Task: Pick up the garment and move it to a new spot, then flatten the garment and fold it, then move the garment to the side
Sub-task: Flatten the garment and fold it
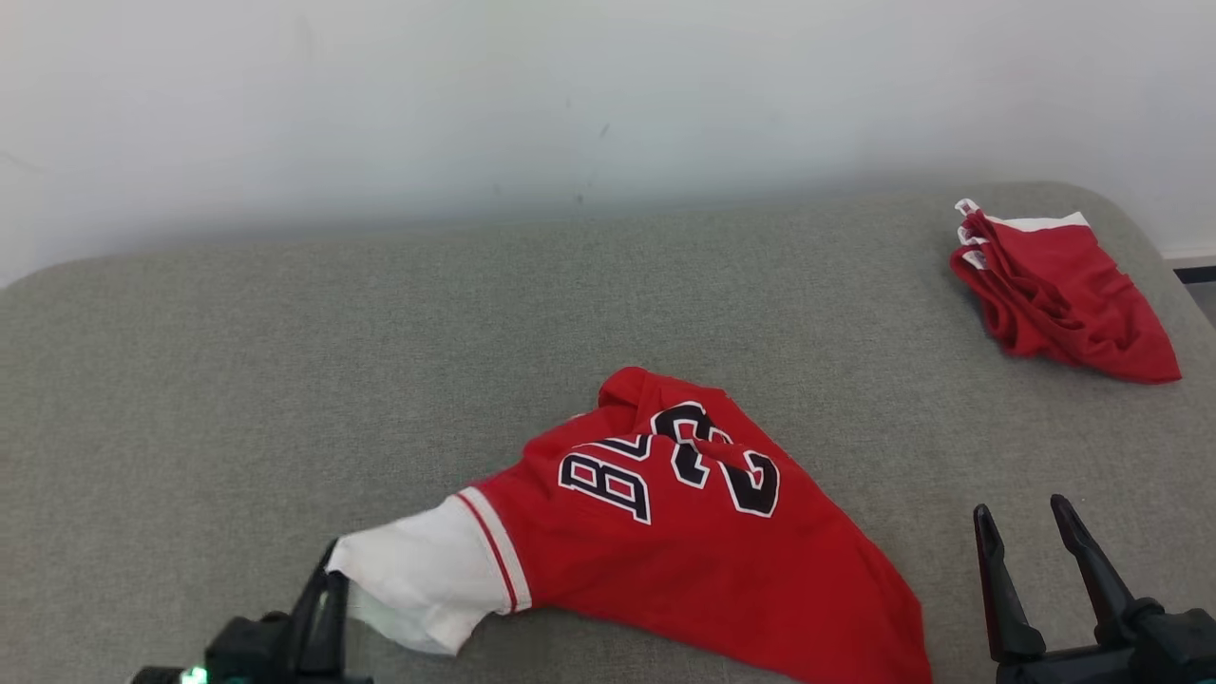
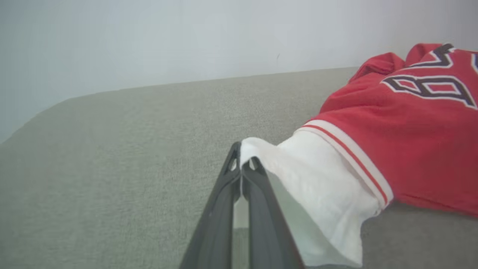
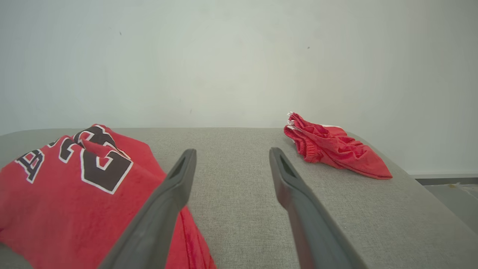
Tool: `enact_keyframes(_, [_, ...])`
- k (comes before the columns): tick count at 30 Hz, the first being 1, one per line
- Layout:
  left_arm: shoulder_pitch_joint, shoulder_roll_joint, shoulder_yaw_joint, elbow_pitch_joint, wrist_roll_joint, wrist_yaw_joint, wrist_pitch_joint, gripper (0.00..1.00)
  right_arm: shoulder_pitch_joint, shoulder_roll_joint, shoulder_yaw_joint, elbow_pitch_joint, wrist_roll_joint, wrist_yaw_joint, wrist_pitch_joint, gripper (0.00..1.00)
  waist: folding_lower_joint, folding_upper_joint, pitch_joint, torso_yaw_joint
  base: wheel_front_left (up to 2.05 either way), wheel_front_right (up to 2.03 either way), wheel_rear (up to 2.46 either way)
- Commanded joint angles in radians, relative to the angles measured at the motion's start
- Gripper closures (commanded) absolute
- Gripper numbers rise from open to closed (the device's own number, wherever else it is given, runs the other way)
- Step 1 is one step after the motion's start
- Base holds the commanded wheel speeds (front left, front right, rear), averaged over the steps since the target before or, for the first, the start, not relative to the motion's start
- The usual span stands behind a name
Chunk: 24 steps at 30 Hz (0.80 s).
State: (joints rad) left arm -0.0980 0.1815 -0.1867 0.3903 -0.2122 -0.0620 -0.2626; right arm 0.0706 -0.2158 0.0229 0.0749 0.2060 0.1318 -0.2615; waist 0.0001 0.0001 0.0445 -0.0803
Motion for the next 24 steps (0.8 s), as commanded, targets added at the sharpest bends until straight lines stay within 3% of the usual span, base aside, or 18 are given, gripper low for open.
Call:
enact_keyframes(1, [0.003,0.010,0.015,-0.030,0.012,0.009,-0.003,1.00,0.003,0.005,-0.004,0.001,-0.004,-0.002,-0.005,0.00,-0.0001,-0.0001,-0.007,0.012,0.00,0.00,0.00])
enact_keyframes(8, [0.085,0.050,0.050,-0.216,0.054,0.054,-0.003,1.00,0.021,0.021,-0.031,0.011,-0.007,-0.002,-0.005,0.00,-0.0001,-0.0001,-0.016,0.055,0.00,0.00,0.00])
enact_keyframes(13, [0.201,0.020,0.028,-0.288,0.039,0.076,0.020,1.00,0.037,0.033,-0.049,0.024,-0.008,-0.002,-0.005,0.00,-0.0001,-0.0001,-0.015,0.085,0.00,0.00,0.00])
enact_keyframes(17, [0.267,-0.014,0.000,-0.243,-0.002,0.056,0.048,1.00,0.034,0.036,-0.052,0.032,-0.014,-0.002,-0.005,0.00,-0.0001,-0.0001,-0.011,0.101,0.00,0.00,0.00])
enact_keyframes(18, [0.271,-0.014,-0.008,-0.230,0.003,0.052,0.044,0.58,0.032,0.034,-0.053,0.034,-0.015,-0.002,-0.005,0.00,-0.0001,-0.0001,-0.011,0.105,0.00,0.00,0.00])
enact_keyframes(19, [0.268,-0.019,-0.007,-0.217,-0.005,0.047,0.038,0.00,0.029,0.031,-0.054,0.037,-0.013,-0.002,-0.005,0.00,-0.0001,-0.0001,-0.011,0.107,0.00,0.00,0.00])
enact_keyframes(24, [0.246,-0.042,0.013,-0.236,-0.038,0.033,0.004,0.00,0.022,0.017,-0.061,0.044,-0.005,-0.002,-0.005,0.00,-0.0001,-0.0001,-0.019,0.120,0.00,0.00,0.00])
